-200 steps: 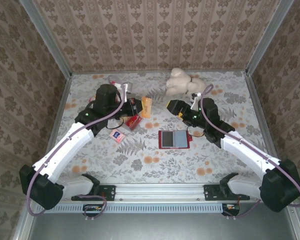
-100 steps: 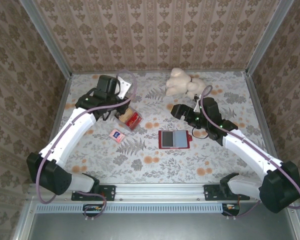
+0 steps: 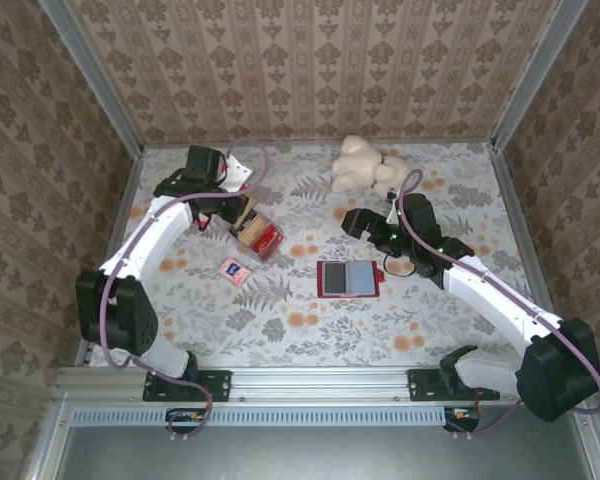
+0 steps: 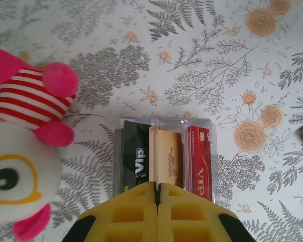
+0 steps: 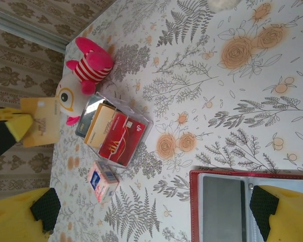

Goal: Take the credit cards out of the card holder

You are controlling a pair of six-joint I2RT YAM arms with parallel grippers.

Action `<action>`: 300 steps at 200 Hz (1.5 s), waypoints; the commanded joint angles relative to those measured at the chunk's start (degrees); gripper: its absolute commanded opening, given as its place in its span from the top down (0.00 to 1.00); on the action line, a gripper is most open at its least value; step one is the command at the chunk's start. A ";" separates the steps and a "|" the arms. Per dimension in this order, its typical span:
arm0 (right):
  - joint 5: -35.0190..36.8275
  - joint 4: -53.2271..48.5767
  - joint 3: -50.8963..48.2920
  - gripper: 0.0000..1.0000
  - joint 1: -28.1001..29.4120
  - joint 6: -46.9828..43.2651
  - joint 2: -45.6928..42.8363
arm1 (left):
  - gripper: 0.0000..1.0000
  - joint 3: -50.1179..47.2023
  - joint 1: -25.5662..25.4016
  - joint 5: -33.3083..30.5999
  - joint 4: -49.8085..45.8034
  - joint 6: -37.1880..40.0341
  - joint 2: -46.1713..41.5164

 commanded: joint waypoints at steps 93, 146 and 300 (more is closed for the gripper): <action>-0.95 0.56 0.61 0.00 -0.30 0.94 0.44 | 1.00 6.54 -0.04 1.26 -3.19 3.58 12.46; -0.01 0.35 0.48 0.00 -0.30 1.16 -0.29 | 1.00 6.73 -1.79 -1.48 -7.13 5.16 12.63; 0.10 -1.23 0.86 0.00 -0.31 0.12 -0.76 | 0.59 9.49 -2.83 -5.52 -6.29 -0.33 11.80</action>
